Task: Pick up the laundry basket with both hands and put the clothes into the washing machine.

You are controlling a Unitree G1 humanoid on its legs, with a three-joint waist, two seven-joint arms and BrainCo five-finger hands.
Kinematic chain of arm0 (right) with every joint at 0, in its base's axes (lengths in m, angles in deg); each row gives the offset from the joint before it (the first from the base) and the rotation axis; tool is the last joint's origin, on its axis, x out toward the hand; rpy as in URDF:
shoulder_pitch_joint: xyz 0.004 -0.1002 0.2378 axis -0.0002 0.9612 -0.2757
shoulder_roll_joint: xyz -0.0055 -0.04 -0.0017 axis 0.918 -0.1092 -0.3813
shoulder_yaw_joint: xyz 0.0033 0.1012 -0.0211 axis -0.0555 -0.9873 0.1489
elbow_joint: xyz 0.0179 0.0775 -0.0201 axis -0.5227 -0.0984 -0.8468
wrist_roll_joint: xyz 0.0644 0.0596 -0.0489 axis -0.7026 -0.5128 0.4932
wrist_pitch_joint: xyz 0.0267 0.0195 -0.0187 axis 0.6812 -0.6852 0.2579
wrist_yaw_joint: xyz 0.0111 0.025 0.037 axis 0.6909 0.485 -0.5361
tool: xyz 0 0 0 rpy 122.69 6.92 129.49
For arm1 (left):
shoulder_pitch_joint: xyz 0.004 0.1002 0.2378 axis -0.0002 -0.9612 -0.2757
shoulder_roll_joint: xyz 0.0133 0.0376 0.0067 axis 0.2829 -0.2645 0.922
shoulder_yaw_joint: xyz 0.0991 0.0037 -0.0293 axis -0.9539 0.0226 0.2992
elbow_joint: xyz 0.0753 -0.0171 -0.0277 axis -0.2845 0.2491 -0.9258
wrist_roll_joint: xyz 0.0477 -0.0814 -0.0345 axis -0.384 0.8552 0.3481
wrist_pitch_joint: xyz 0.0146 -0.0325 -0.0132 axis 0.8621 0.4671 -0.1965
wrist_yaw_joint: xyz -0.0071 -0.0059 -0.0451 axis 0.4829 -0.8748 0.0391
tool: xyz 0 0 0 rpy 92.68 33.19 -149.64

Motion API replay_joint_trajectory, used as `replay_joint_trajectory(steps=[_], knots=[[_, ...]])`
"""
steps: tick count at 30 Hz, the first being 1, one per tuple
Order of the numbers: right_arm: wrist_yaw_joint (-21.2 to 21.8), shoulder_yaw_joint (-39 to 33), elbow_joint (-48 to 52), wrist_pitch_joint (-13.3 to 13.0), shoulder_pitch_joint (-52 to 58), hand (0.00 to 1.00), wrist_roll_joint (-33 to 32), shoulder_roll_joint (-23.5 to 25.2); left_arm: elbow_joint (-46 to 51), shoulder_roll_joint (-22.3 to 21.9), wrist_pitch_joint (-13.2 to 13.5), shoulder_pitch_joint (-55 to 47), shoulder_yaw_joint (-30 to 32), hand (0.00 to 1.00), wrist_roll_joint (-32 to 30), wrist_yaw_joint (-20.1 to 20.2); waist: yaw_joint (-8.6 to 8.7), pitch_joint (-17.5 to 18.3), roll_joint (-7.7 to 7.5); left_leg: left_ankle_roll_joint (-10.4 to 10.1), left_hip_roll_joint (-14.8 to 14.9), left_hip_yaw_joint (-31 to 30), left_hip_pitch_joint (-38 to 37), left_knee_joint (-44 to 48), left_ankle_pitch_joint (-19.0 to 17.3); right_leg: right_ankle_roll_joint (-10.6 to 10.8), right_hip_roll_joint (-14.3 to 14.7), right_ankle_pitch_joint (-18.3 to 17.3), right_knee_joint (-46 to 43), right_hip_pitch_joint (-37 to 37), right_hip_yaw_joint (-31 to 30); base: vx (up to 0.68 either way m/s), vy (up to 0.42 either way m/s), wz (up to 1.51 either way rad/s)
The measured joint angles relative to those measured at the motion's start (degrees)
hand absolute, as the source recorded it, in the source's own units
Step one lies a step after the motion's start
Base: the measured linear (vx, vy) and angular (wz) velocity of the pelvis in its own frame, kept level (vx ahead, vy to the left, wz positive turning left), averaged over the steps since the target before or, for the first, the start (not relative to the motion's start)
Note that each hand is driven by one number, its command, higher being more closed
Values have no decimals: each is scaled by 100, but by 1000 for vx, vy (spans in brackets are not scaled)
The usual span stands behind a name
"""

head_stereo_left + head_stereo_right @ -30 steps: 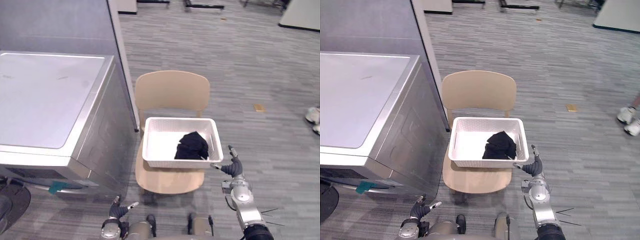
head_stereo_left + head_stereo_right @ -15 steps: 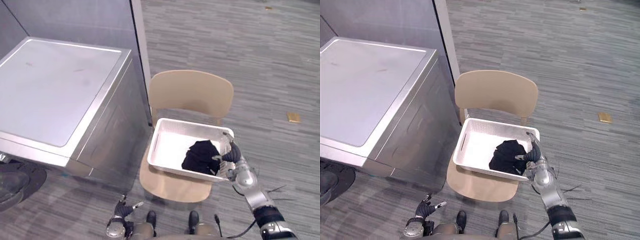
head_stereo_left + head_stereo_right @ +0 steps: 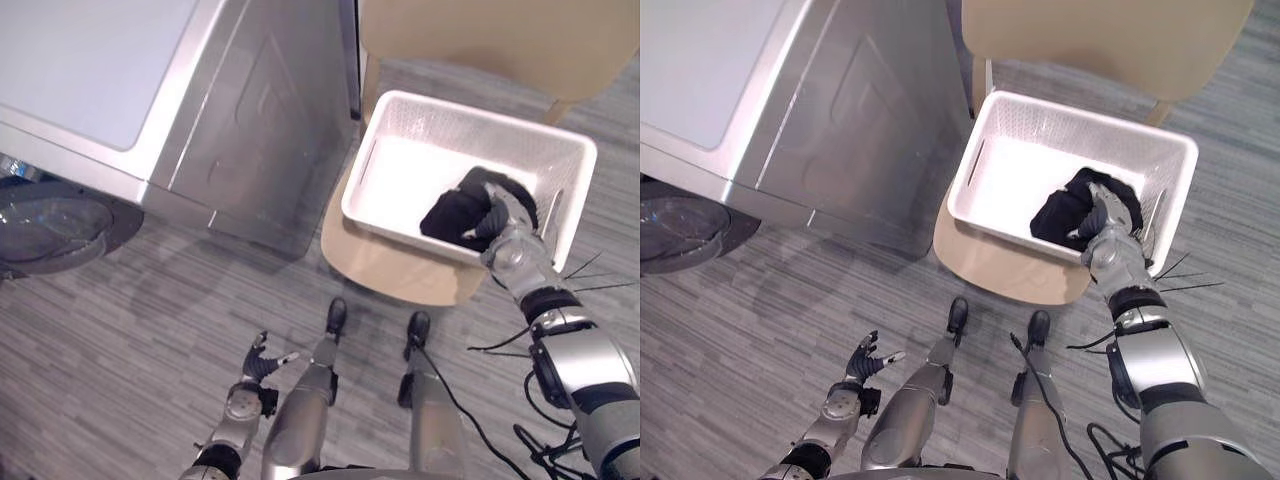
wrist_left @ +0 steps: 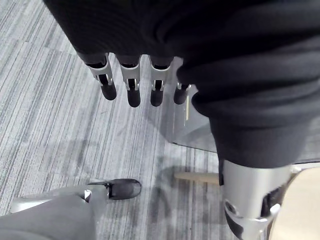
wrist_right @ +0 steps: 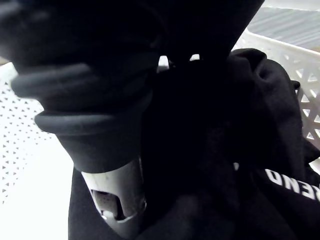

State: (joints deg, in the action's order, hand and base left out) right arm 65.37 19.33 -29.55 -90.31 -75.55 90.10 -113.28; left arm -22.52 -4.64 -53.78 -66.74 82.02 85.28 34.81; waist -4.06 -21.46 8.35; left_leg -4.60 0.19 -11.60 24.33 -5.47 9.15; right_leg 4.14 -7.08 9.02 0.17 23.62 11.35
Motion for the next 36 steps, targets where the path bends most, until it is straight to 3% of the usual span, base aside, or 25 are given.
replay_joint_trajectory(steps=[5,12,19,22,27,29,32,36], knots=[[4,93,-29,102,-157,100,7,-150,79,-21,86,141,-161,0,176,-100,-2,-8,-1,-18,-21,-83,146,1,11,4,-1,21,2,121,-12,-20,-6,7],[5,249,360,21,-67,100,-802,-166,55,-92,86,141,-200,0,219,-101,-9,-7,-4,-114,22,-80,118,2,111,-22,54,40,-24,161,-111,22,-25,-10],[-4,-168,1549,-27,613,100,-1750,215,7,-90,25,138,-160,0,214,-93,-8,-8,-16,3,153,-73,-256,4,262,-82,201,-6,-34,-188,-162,58,-54,-6],[-39,-493,2430,-190,1032,100,-2248,498,30,-90,-32,138,-133,0,201,-68,22,2,-36,-7,184,-73,-468,5,252,-112,239,-48,-10,-419,-137,35,-59,3],[0,-692,3322,-379,1853,100,-2886,1094,23,-92,-144,-2,-42,0,90,-54,92,221,-236,-54,200,-63,-706,4,162,-32,293,-135,19,-691,-119,-2,-29,3],[39,-690,3667,-432,2338,100,-3036,1454,6,-61,-168,-236,129,0,73,-54,157,494,-455,-35,199,13,-867,4,62,-17,291,-145,124,-875,-165,20,-7,-7],[160,-697,4293,-545,2952,100,-3242,1710,-3,-63,-213,-509,283,0,-39,-51,177,843,-660,13,174,129,-1075,1,-58,-17,273,-149,242,-1092,-272,35,11,-16],[297,-716,5320,-691,3597,100,-3535,2006,2,-64,-268,-713,310,0,-69,-52,209,1108,-737,55,172,276,-1359,0,-135,-7,271,-155,311,-1335,-414,34,19,-16]])
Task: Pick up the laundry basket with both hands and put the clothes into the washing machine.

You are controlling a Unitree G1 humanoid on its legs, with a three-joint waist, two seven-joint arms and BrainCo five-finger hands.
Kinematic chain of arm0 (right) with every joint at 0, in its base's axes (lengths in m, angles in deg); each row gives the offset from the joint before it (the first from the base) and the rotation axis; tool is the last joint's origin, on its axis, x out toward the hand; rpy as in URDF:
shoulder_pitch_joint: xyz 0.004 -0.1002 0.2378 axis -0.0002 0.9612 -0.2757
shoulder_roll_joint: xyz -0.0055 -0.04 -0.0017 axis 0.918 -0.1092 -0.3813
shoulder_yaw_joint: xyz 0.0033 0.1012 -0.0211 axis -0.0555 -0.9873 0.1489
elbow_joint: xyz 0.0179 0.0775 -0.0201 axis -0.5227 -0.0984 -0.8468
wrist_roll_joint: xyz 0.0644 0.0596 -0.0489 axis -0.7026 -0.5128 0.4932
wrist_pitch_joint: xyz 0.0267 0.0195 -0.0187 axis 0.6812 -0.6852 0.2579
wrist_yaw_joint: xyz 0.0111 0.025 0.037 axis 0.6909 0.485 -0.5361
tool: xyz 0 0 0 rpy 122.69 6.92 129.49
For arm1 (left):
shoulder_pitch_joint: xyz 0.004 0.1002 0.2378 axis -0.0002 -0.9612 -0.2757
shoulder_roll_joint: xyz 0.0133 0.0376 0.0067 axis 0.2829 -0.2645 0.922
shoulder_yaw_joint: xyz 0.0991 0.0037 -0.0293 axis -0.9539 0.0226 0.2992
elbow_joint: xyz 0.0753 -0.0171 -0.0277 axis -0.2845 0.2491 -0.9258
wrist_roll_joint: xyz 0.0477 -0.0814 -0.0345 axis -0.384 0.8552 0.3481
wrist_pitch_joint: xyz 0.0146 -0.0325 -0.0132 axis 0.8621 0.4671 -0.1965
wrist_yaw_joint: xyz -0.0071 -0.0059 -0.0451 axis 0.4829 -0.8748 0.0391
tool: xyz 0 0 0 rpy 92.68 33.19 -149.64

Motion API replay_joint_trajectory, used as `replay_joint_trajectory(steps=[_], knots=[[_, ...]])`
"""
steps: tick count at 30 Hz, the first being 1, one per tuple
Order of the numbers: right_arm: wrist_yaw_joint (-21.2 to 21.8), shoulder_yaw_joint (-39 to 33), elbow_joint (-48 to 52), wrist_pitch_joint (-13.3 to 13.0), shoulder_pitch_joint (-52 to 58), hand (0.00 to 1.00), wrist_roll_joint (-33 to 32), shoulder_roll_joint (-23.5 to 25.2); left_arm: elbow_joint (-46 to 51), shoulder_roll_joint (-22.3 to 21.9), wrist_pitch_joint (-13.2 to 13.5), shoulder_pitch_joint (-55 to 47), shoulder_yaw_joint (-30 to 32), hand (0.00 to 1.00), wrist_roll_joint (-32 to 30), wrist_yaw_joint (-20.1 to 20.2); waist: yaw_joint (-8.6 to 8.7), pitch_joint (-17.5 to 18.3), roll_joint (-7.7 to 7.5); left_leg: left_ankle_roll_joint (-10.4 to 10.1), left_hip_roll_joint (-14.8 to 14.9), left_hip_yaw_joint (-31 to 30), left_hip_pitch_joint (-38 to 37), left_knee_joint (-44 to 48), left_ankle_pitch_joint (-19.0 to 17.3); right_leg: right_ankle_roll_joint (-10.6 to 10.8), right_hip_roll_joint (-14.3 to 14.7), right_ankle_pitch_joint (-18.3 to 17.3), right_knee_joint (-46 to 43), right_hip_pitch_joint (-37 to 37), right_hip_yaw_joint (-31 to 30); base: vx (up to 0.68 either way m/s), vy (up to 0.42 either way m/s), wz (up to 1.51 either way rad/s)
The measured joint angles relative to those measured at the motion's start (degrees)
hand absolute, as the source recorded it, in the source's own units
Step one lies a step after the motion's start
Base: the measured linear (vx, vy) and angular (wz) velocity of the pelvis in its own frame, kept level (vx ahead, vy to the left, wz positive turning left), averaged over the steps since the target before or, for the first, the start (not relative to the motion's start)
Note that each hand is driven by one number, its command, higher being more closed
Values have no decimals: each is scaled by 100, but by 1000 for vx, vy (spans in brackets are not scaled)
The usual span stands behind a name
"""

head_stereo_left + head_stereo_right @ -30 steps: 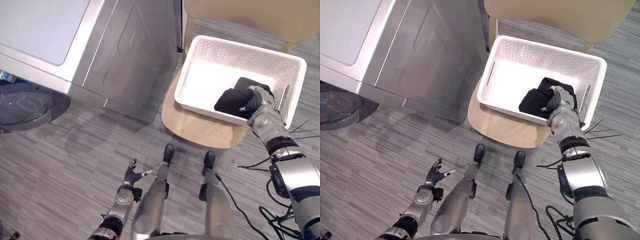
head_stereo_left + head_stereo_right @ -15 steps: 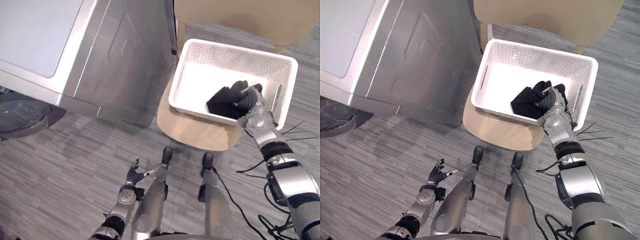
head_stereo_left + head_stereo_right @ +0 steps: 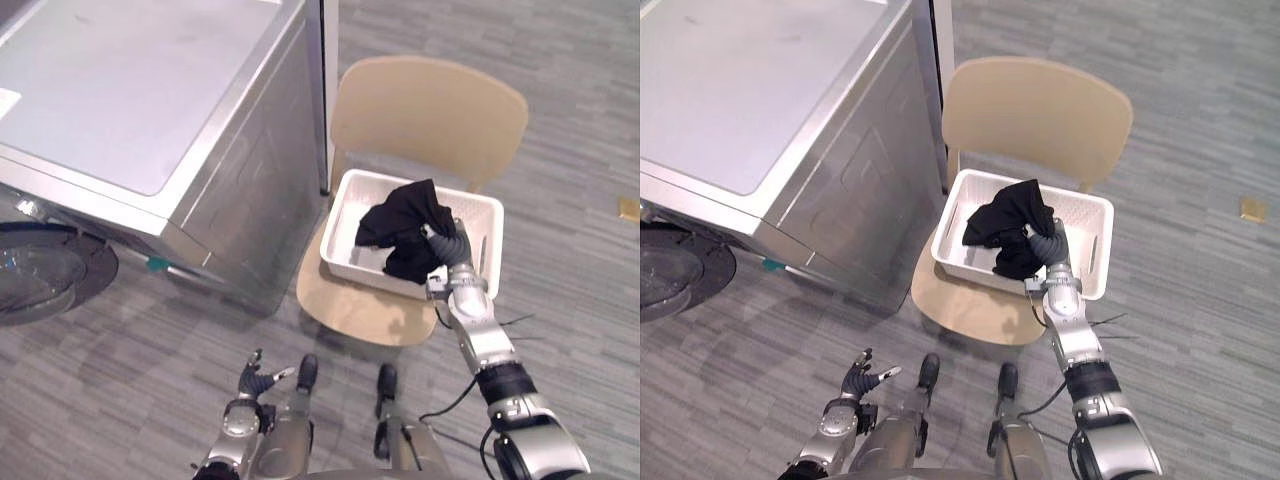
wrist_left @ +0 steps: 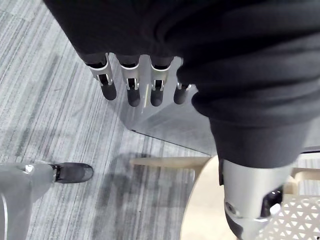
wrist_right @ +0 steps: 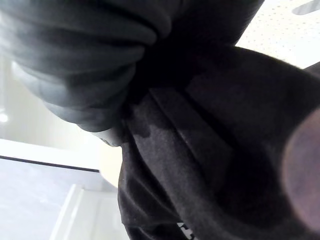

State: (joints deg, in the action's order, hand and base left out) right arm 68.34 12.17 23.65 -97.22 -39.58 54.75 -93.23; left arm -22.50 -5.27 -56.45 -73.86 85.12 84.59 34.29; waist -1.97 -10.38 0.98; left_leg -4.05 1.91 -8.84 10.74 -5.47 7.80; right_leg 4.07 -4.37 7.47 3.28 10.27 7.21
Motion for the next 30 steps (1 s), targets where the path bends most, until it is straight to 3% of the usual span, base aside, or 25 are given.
replay_joint_trajectory(steps=[7,8,10,11,12,13,15,16,18,20,21,22,23,24,26,27,28,30], knots=[[138,132,1120,-304,172,100,-394,597,335,21,3,-196,11,0,30,-1,-23,112,-152,73,-16,781,31,129,-48,137,-2,193,-128,417,-711,9,5,-56],[167,116,1261,-342,313,100,-436,627,532,24,8,-195,13,0,41,0,-19,123,-177,193,36,825,237,462,-119,269,-26,109,-119,446,-705,-21,-30,-28],[217,168,1431,-355,496,100,-539,641,726,18,85,-199,95,0,61,-4,-21,134,-78,221,269,814,347,646,-174,9,91,-527,-1540,730,-523,-36,-74,2],[228,179,1587,-401,691,100,-614,640,843,115,118,-200,130,0,60,-4,-18,149,-139,194,285,634,375,748,-190,-22,45,-1252,-2425,658,-522,-14,-145,65],[241,223,1701,-463,807,100,-614,642,996,124,123,-237,149,0,60,-5,-33,194,-208,141,260,449,436,850,-198,139,1,-1714,-2891,459,-583,-4,-183,74],[243,274,1773,-474,836,100,-612,638,1122,144,125,-276,146,0,55,-6,-42,219,-244,105,236,375,476,868,-178,172,-7,-1868,-2922,337,-601,-56,-236,71],[306,424,1960,-531,812,100,-609,621,1593,215,129,-413,170,0,52,-13,-131,296,-365,-62,166,222,685,838,-57,29,-28,-2237,-2434,141,-678,-123,-217,43],[353,479,1988,-569,731,100,-613,553,1838,148,132,-459,178,0,49,-26,-238,256,-217,-133,249,110,812,799,59,-68,130,-2216,-2205,159,-564,-260,-234,34],[352,631,1987,-566,735,100,-637,424,2363,-37,151,-754,147,0,47,-32,-263,266,20,-233,418,-195,923,637,277,-198,377,-2158,-2165,203,-257,-260,-215,49],[348,695,2001,-569,735,100,-656,206,3068,-160,150,-1047,-129,0,47,-49,-222,244,176,-111,496,-411,1000,521,276,-323,470,-2233,-2433,328,83,-198,-165,75],[347,696,2018,-570,767,100,-656,98,3356,-180,151,-1107,-304,0,47,-50,-205,249,251,126,549,-285,1006,311,71,-395,468,-2185,-2368,295,287,-149,-111,92],[346,693,2019,-570,782,100,-656,37,3495,-172,164,-1070,-415,0,41,-43,-203,255,232,551,541,-48,1005,196,-267,-446,385,-2105,-2225,260,445,-158,-62,134],[362,670,2020,-574,732,100,-658,-63,3848,-192,249,-881,-615,0,-46,-24,-177,215,157,659,412,553,1191,480,-537,-514,71,-1889,-1921,214,744,-156,-68,129],[372,673,2020,-566,713,100,-671,-97,4054,-175,338,-808,-692,0,-95,-19,-192,203,135,549,324,762,1237,1020,-459,-514,-70,-1796,-1872,218,850,-141,-56,116],[498,804,2031,-568,716,100,-800,-184,4535,-140,498,-811,-706,0,-243,-23,-186,242,199,547,336,1092,984,2013,-475,-513,-179,-1742,-1830,186,995,-69,-21,62],[597,928,2045,-574,715,100,-871,-218,4705,-80,627,-717,-742,0,-296,-28,-131,293,278,386,412,1239,708,2033,-739,-512,-185,-1742,-1840,152,1171,-72,22,63],[667,947,2045,-578,696,100,-905,-223,4739,-47,677,-615,-790,0,-325,-37,-86,301,294,338,410,1241,627,1834,-698,-506,-184,-1738,-1834,139,1251,-87,43,62],[883,1035,2061,-581,643,100,-1077,-217,4783,100,748,-327,-991,0,-542,-40,-53,317,308,9,414,1213,186,962,-474,-437,-122,-1671,-1672,6,1394,-107,65,35]])
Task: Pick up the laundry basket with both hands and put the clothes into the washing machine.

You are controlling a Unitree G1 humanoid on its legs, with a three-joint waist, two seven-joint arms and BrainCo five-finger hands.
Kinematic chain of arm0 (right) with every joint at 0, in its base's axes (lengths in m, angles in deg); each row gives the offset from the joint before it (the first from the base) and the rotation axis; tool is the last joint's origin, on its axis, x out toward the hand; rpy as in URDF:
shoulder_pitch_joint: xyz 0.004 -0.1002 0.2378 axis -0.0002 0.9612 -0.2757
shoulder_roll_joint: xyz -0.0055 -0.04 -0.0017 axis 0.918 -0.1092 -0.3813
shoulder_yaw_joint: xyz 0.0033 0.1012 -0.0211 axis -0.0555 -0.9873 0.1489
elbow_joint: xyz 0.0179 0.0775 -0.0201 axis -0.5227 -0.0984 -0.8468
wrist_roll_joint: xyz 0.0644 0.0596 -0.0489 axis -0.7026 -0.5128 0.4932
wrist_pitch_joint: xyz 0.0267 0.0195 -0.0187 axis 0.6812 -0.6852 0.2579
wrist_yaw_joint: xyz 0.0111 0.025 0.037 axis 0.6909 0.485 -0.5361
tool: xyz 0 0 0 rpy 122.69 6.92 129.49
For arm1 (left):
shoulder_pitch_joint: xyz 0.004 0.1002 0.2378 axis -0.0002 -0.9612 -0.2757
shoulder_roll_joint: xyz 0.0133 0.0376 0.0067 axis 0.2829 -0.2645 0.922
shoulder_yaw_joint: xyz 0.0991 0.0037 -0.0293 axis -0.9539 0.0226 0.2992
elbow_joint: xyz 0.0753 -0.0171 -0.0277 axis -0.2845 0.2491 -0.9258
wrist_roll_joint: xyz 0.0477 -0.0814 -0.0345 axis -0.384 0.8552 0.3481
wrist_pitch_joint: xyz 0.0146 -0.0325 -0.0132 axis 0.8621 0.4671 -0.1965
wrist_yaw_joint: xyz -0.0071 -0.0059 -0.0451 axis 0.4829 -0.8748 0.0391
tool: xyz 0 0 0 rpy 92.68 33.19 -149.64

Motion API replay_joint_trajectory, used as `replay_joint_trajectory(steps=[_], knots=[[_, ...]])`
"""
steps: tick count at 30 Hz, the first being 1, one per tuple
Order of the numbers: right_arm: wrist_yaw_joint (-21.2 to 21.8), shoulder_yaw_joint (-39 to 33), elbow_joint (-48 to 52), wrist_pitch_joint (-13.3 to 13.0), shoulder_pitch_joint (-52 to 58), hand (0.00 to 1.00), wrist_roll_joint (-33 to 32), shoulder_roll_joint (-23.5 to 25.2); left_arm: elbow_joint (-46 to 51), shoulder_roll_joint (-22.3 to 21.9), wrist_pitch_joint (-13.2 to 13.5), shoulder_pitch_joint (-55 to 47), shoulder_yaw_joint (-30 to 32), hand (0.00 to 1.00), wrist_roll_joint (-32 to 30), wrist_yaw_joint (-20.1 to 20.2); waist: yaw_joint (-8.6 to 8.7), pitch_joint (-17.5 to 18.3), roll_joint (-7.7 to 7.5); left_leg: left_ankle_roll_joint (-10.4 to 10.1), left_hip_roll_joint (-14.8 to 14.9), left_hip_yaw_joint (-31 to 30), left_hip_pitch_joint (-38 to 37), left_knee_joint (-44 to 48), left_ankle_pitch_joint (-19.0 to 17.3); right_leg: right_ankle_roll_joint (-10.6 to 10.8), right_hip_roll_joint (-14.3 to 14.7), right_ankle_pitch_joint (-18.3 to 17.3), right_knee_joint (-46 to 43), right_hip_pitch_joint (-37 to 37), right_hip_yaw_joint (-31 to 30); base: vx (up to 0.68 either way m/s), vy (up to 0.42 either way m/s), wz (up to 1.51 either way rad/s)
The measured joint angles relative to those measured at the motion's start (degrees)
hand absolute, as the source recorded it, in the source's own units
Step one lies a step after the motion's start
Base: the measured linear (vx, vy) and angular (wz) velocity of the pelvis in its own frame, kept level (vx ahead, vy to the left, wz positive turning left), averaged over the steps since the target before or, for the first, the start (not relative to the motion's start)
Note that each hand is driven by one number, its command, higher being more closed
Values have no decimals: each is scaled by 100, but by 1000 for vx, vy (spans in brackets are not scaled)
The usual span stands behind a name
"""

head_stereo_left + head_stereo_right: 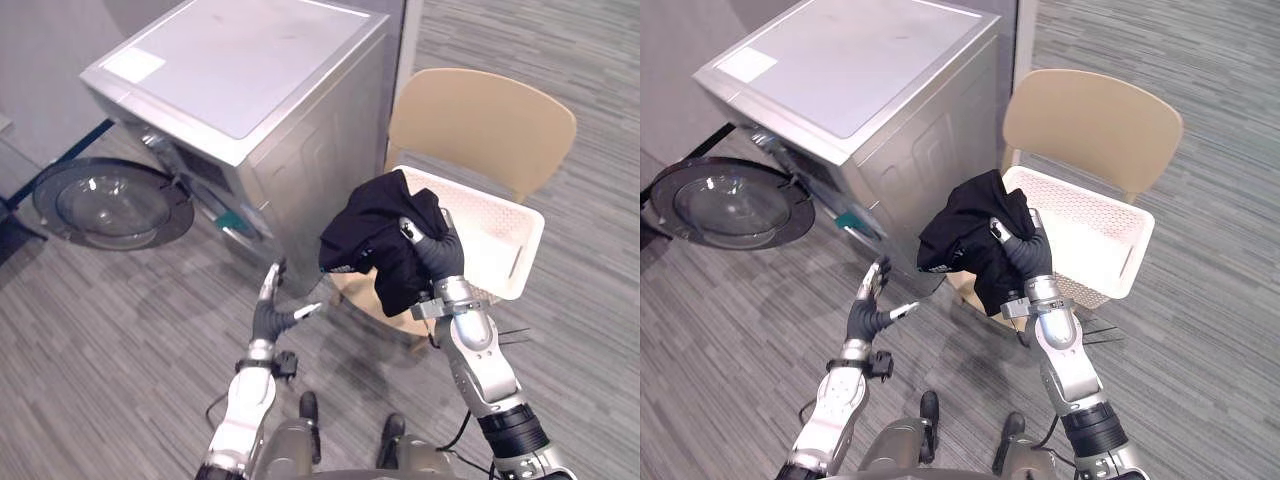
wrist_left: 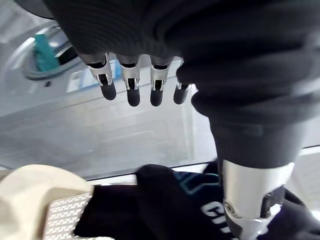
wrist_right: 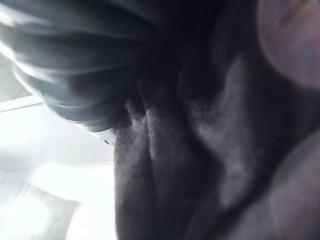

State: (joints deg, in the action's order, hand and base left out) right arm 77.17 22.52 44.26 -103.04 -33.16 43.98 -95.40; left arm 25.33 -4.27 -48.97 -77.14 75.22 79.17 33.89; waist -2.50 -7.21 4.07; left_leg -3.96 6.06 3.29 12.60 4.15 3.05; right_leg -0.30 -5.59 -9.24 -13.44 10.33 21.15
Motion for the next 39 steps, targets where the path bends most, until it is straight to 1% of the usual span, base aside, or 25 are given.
replay_joint_trajectory(steps=[1,2,3,4,6,9,11,12,15,16,18,19,22,23,29,31,34,36,37,39], knots=[[113,67,0,-2,-1,100,-58,15,5,46,10,59,-144,0,-155,5,12,61,40,-18,15,-10,-158,-333,6,29,46,14,43,-57,67,-83,77,24],[193,149,2,-5,-3,100,-101,87,7,111,12,155,-297,0,-316,1,32,104,-15,-39,11,-4,-203,-456,62,84,30,50,76,-72,65,-62,92,12],[275,264,1,1,-4,100,-223,134,6,135,10,242,-449,0,-466,-4,0,127,-64,-38,-18,24,-239,-458,63,147,15,116,109,-119,30,-52,93,3],[324,328,1,1,-5,100,-246,179,12,146,10,268,-492,0,-515,-4,-2,144,-85,-37,-36,35,-263,-459,63,160,-3,138,133,-145,20,-35,98,-11],[474,706,0,12,-45,100,-445,326,18,194,6,331,-604,0,-658,-34,-9,197,-128,0,-98,146,-496,-574,88,213,-48,180,169,-271,-99,-24,80,-19],[604,1100,-7,16,-171,100,-593,391,15,197,-3,526,-705,0,-712,-129,3,311,-130,57,-130,224,-647,-735,145,241,-51,215,189,-312,-184,-32,42,-17],[725,1284,-19,25,-224,100,-929,470,-21,209,-18,828,-857,0,-791,-232,8,404,-129,54,-121,240,-716,-878,233,234,-27,288,289,-344,-205,-12,6,-7],[734,1303,-24,25,-227,100,-1100,502,-100,215,-21,1002,-930,100,-817,-259,20,411,-127,52,-106,244,-766,-931,263,237,-5,310,333,-398,-210,-13,-9,-3],[737,1351,-88,24,-227,100,-1476,498,-268,247,-84,1197,-1035,100,-864,-392,26,468,-144,49,-88,256,-803,-936,265,230,24,324,362,-431,-232,-1,-11,-5],[743,1487,-209,18,-224,100,-1721,487,-290,246,-156,1203,-1069,100,-867,-499,48,527,-145,38,-68,260,-804,-940,271,219,45,332,373,-432,-237,0,0,0],[755,1582,-274,17,-209,100,-1868,470,-311,251,-199,1204,-1068,100,-867,-542,61,558,-143,29,-52,261,-803,-941,277,213,60,335,380,-432,-238,0,0,0],[795,1657,-276,28,-208,100,-2035,433,-340,256,-204,1203,-1069,100,-867,-624,80,569,-144,19,-34,261,-805,-942,283,206,78,340,389,-441,-237,0,0,0],[864,1798,-276,25,-199,100,-2228,349,-339,285,-204,1204,-1075,100,-856,-728,114,575,-151,-5,5,254,-808,-941,297,170,129,362,437,-467,-233,4,-11,0],[869,1847,-276,19,-193,0,-2247,335,-339,315,-204,1204,-1076,100,-849,-747,142,576,-151,-12,13,249,-813,-941,302,166,145,364,444,-476,-233,0,0,0],[954,1896,-264,-92,-92,0,-2205,272,-339,371,-310,1202,-1060,100,-808,-747,158,587,-154,-17,46,249,-834,-942,303,161,171,359,423,-483,-246,0,0,0],[954,1883,-264,-119,-71,0,-2106,285,-336,364,-311,1200,-1014,100,-806,-744,161,596,-160,-16,7,249,-837,-947,303,159,178,359,429,-481,-246,0,0,0],[959,1702,-240,-125,175,0,-1609,346,-327,278,-314,1055,-842,100,-802,-726,159,733,-186,-15,-2,248,-835,-955,304,160,200,359,454,-484,-244,46,-1,0],[921,1460,-226,-139,371,0,-1192,356,-303,128,-314,926,-565,100,-754,-727,159,763,-198,-15,-7,244,-840,-956,304,160,208,359,459,-492,-242,37,-3,1],[833,1258,-222,-131,542,0,-737,351,-300,37,-314,838,-314,100,-726,-731,154,763,-198,-14,-8,234,-842,-956,305,160,210,359,458,-496,-238,0,0,0],[775,1056,-200,-121,689,0,-340,331,-217,2,-312,684,-113,100,-646,-731,159,764,-200,-13,-6,229,-850,-957,305,159,213,359,459,-503,-238,0,0,0]])
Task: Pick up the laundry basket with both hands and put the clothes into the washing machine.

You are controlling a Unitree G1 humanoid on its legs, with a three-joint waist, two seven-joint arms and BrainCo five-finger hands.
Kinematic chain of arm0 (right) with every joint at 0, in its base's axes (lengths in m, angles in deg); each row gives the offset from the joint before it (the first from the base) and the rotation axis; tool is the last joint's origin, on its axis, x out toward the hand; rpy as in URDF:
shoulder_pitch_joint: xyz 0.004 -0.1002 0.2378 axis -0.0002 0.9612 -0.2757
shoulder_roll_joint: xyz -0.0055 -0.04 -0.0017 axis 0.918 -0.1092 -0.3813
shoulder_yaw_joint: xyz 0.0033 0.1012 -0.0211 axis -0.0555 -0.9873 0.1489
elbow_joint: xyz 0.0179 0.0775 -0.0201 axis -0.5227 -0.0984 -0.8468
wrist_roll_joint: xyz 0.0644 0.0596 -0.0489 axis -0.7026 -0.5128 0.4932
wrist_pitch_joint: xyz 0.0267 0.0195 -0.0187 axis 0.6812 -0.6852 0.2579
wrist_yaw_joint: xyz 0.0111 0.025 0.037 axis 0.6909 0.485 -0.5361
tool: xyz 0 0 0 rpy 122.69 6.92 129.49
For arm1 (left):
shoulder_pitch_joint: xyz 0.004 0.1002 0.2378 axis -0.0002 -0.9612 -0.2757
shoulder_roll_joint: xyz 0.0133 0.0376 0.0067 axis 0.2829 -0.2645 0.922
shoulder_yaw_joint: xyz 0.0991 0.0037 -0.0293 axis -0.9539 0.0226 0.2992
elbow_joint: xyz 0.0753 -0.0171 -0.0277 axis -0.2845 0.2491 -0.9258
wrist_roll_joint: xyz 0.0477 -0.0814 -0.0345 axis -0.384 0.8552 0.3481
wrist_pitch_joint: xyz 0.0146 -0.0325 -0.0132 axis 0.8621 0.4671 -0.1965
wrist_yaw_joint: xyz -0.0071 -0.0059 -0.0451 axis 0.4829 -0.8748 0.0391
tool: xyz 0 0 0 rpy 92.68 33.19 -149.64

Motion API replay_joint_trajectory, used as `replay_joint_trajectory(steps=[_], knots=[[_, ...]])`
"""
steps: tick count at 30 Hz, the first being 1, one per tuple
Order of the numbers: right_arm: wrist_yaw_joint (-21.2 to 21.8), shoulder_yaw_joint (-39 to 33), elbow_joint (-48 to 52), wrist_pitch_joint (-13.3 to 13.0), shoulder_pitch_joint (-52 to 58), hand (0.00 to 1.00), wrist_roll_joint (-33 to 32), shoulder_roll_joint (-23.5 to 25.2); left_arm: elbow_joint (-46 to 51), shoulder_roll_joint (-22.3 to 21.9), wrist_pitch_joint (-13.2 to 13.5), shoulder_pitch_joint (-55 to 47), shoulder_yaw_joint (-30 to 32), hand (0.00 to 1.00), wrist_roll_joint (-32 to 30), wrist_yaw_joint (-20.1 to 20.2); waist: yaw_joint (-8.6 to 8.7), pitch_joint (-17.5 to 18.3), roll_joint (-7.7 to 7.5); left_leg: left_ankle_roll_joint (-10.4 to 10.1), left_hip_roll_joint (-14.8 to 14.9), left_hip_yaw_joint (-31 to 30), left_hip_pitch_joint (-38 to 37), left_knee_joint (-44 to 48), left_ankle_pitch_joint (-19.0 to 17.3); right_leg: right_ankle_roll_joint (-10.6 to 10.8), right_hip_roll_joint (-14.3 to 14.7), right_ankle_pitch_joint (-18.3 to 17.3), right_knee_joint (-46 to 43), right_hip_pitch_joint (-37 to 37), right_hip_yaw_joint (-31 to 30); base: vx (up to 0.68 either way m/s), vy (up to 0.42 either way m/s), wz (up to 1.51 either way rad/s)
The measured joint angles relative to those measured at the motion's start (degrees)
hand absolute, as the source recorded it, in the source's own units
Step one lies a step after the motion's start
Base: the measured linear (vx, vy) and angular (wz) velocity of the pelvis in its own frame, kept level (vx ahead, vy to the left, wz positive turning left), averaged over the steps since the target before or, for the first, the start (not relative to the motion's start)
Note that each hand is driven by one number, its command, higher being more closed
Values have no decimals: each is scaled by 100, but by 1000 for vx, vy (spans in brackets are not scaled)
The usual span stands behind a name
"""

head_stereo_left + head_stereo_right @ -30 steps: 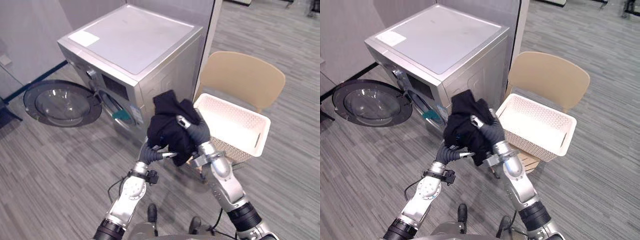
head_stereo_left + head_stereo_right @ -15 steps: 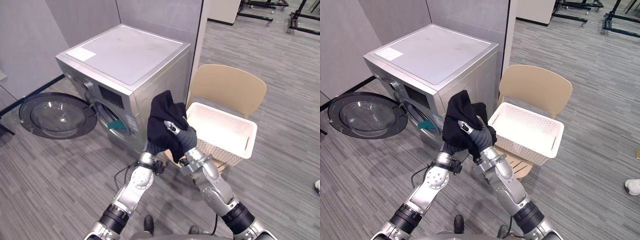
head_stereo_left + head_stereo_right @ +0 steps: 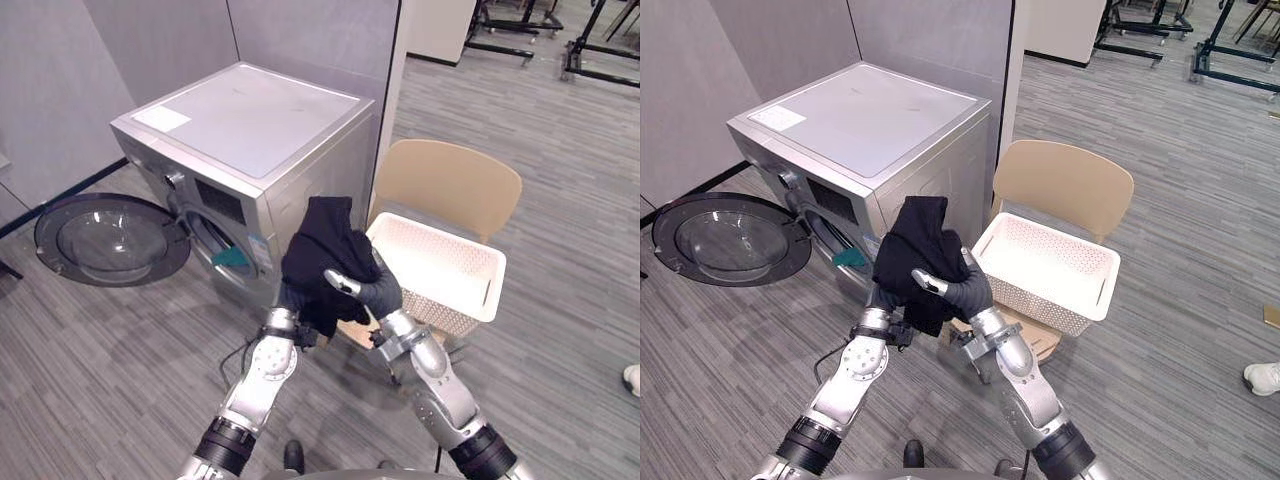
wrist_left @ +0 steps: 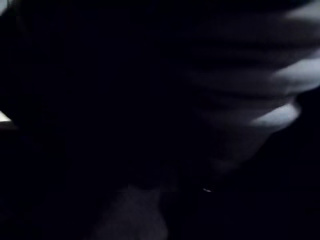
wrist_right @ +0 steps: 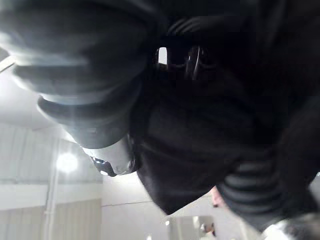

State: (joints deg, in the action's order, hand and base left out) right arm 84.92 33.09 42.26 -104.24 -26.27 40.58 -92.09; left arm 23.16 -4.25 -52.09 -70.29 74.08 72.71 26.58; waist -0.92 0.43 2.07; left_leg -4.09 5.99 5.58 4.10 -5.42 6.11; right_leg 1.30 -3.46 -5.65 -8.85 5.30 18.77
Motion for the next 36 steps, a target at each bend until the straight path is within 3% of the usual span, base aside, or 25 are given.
replay_joint_trajectory(steps=[5,8,13,21,24,27,28,29,30,33,35,36], knots=[[-437,-1003,237,9,743,0,1543,-197,200,-4,75,-538,698,100,133,-11,-3,6,0,1,3,-13,-6,-3,0,0,6,0,9,-10,-1,0,0,0],[-588,-1479,237,14,1071,0,1994,-293,198,3,80,-858,1086,100,256,-8,5,7,0,1,6,-16,-2,-6,0,1,15,0,30,-13,-4,0,0,0],[-586,-1984,-46,20,1510,0,2195,-294,-219,25,81,-1250,1591,100,486,7,3,16,-4,0,19,-46,15,-6,-3,1,30,1,75,-35,10,13,-3,2],[-309,-2017,-2560,412,1520,0,2545,-265,-2106,130,52,-1379,1820,100,925,390,-20,3,-33,-46,-43,-459,310,-2,60,11,-30,-66,85,-31,481,19,-1,30],[-476,-2088,-3725,573,1172,0,2965,-146,-2686,126,-6,-1290,1850,100,1150,389,-30,-93,-32,-16,-141,-774,589,0,259,36,-220,-265,-126,17,1148,3,7,111],[-889,-2383,-4257,697,973,0,3284,72,-3164,54,-110,-1236,1969,100,1203,385,22,-264,-62,713,-51,995,798,115,-182,131,-613,-389,-330,-117,2025,19,60,144],[-943,-2419,-4367,705,939,0,3307,62,-3239,29,-122,-1223,1966,100,1201,388,15,-306,-81,749,-10,1376,799,162,-194,160,-685,-408,-377,-140,2131,213,117,122],[-1064,-2440,-4648,777,821,0,3314,36,-3373,-21,-158,-1281,1966,100,1189,391,-15,-336,57,660,118,1988,778,316,277,314,-794,-520,-540,-265,2365,177,101,104],[-1119,-2462,-4811,808,717,0,3315,49,-3474,-13,-185,-1339,1978,100,1188,390,-14,-380,23,518,27,1918,738,327,277,379,-875,-562,-595,-351,2453,190,115,100],[-1224,-2510,-4904,858,555,0,3315,229,-3728,21,-219,-1440,2032,100,1178,401,-44,-468,-111,551,-275,1644,688,369,92,549,-1111,-557,-510,-621,2593,127,121,59],[-1238,-2556,-5018,870,484,0,3312,292,-3770,5,-250,-1514,2019,100,1171,487,-114,-547,-269,544,-510,1577,669,675,-429,769,-1585,-774,-1028,-683,2654,138,210,49],[-1234,-2596,-5043,890,504,0,3305,248,-3769,-36,-282,-1620,2012,100,1132,537,-136,-616,-328,671,-744,1428,642,1020,-700,630,-2156,-831,-2037,-588,2375,169,201,65]])
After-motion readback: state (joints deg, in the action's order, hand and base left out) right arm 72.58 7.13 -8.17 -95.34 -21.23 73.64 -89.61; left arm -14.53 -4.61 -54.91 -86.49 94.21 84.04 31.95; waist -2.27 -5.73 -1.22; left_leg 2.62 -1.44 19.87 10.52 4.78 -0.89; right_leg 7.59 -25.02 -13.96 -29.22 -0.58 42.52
